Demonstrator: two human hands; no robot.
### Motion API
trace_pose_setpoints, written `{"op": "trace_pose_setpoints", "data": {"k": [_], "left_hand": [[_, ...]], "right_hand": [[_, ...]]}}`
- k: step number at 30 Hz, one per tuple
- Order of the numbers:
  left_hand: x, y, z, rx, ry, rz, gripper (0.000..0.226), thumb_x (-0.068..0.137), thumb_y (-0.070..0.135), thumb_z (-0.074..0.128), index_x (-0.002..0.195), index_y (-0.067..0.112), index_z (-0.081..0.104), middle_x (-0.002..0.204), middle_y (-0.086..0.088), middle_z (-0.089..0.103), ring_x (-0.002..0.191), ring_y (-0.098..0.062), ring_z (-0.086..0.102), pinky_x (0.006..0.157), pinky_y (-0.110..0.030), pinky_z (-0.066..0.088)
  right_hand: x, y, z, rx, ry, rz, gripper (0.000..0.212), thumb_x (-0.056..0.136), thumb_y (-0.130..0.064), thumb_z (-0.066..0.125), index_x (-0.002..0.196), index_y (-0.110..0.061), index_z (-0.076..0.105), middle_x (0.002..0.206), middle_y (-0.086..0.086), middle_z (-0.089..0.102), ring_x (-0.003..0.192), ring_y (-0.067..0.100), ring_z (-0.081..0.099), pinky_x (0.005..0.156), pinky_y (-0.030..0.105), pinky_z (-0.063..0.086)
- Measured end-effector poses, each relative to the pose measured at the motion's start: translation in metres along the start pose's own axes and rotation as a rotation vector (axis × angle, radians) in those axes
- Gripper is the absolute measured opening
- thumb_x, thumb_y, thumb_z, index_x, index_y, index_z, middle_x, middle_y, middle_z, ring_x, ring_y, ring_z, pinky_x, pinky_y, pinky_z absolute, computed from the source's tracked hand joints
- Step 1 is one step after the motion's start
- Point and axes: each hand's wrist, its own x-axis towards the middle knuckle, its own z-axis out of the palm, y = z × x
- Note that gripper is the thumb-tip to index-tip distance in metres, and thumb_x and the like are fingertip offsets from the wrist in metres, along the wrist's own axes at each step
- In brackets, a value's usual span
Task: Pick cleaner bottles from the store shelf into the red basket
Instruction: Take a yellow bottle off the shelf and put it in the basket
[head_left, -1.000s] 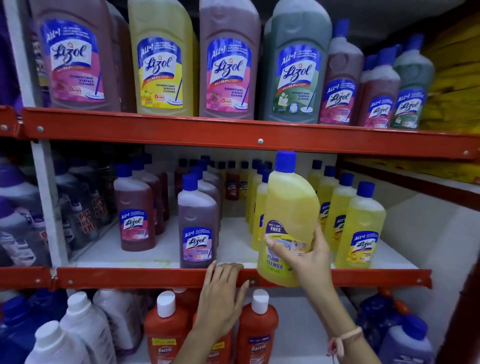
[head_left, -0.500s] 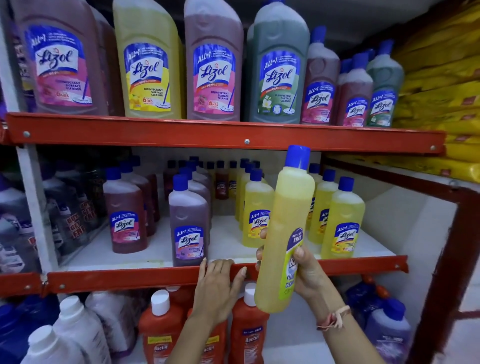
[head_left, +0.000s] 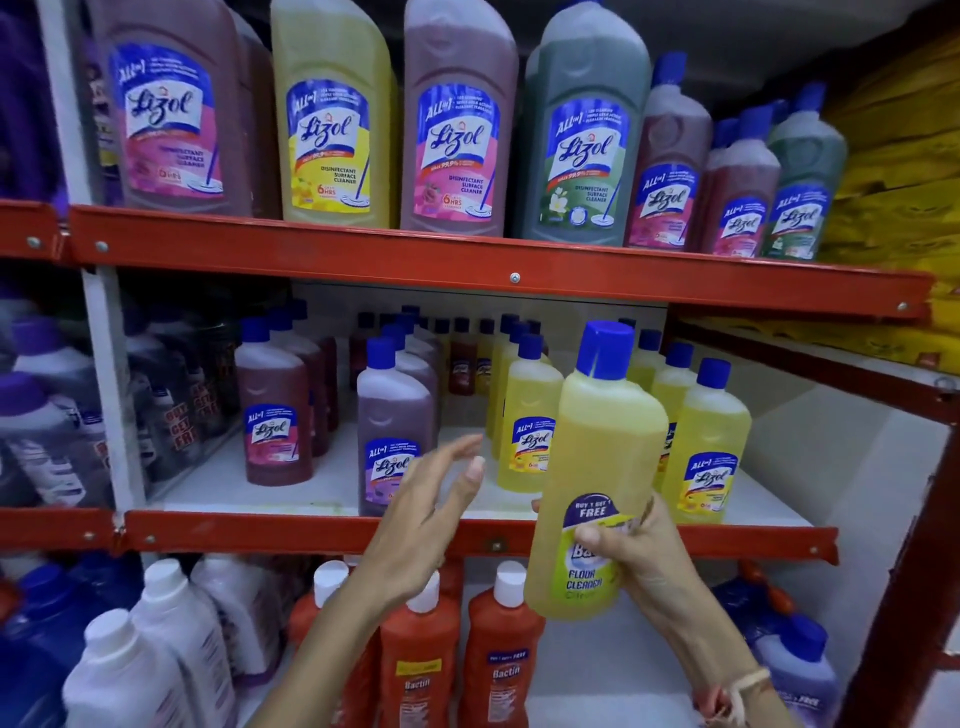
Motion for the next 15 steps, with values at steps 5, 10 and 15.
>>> {"op": "trace_pose_setpoints", "data": {"k": [5, 10, 15], "left_hand": [[-0.004, 0.064, 0.0, -0.103, -0.074, 0.153, 0.065, 0.069, 0.074, 0.056, 0.125, 0.042, 0.05, 0.135, 0.017, 0.05, 0.129, 0.0, 0.037, 0.104, -0.032, 0.032], [-0.014, 0.071, 0.012, -0.205, -0.056, 0.122, 0.047, 0.069, 0.044, 0.08, 0.111, 0.035, 0.062, 0.117, 0.007, 0.066, 0.113, -0.009, 0.058, 0.097, -0.044, 0.047], [-0.031, 0.052, 0.017, -0.29, -0.013, 0.045, 0.042, 0.067, 0.021, 0.085, 0.105, 0.018, 0.068, 0.109, -0.001, 0.071, 0.103, -0.014, 0.065, 0.09, -0.046, 0.053]], "right_hand": [[-0.009, 0.009, 0.013, -0.024, 0.029, -0.079, 0.067, 0.029, -0.038, 0.096, 0.089, -0.016, 0.074, 0.083, 0.013, 0.078, 0.076, 0.029, 0.073, 0.066, 0.038, 0.06], [-0.022, 0.025, 0.019, -0.07, 0.037, -0.077, 0.066, 0.033, -0.037, 0.096, 0.089, -0.013, 0.072, 0.081, 0.01, 0.078, 0.075, 0.026, 0.074, 0.063, 0.03, 0.058], [-0.042, 0.045, 0.019, -0.117, -0.009, 0.012, 0.065, 0.038, -0.023, 0.093, 0.097, -0.016, 0.067, 0.084, -0.003, 0.079, 0.079, 0.013, 0.073, 0.065, 0.023, 0.057]]}}
